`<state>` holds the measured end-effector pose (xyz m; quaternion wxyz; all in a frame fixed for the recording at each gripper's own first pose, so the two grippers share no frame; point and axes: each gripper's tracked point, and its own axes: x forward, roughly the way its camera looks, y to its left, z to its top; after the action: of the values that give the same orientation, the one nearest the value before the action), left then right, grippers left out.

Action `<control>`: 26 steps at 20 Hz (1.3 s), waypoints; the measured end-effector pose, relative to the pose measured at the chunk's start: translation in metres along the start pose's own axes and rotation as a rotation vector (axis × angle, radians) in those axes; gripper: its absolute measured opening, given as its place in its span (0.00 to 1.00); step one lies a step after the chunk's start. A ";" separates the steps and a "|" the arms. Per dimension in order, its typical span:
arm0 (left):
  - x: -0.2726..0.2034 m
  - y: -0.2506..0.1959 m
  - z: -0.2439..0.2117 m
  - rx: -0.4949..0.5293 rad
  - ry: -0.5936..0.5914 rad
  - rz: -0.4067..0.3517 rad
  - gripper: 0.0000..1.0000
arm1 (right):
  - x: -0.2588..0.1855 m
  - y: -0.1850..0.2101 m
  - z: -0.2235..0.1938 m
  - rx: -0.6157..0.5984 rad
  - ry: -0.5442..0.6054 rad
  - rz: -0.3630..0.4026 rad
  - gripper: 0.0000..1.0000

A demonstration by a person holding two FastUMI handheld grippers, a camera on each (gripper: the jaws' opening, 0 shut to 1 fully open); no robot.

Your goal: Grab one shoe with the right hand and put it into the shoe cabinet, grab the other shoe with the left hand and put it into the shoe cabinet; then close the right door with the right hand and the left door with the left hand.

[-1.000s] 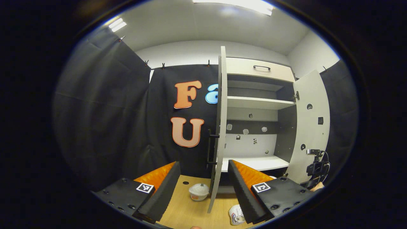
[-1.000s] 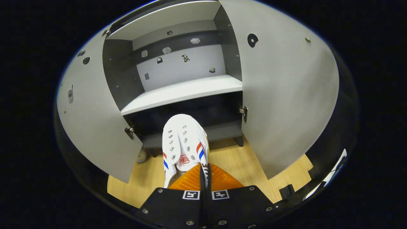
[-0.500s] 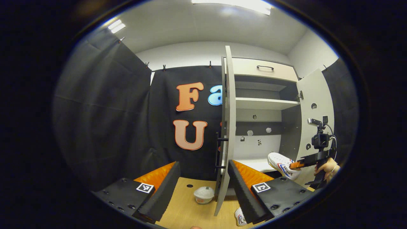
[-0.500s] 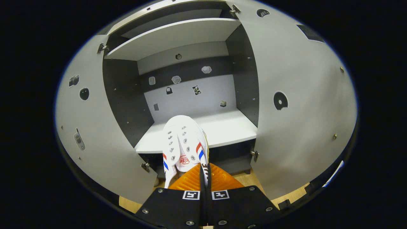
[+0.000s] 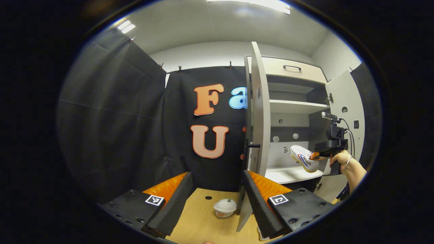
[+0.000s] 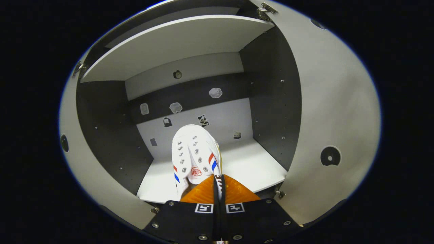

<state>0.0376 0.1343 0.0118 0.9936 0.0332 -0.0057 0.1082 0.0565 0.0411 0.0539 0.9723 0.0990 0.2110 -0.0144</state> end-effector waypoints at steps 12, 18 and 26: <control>0.019 0.020 -0.018 0.024 0.056 0.063 0.97 | 0.127 -0.006 -0.050 -0.073 0.129 -0.097 0.09; 0.010 -0.021 -0.013 0.011 0.060 0.013 0.97 | 0.063 0.010 -0.027 -0.088 0.037 0.013 0.77; -0.017 -0.102 -0.042 0.006 0.103 -0.062 0.97 | -0.053 0.021 -0.003 -0.118 -0.094 0.217 0.94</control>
<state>0.0434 0.0341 -0.0372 0.9953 0.0305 0.0467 0.0789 0.0083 0.0615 0.0773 0.9811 0.0628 0.1539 0.0987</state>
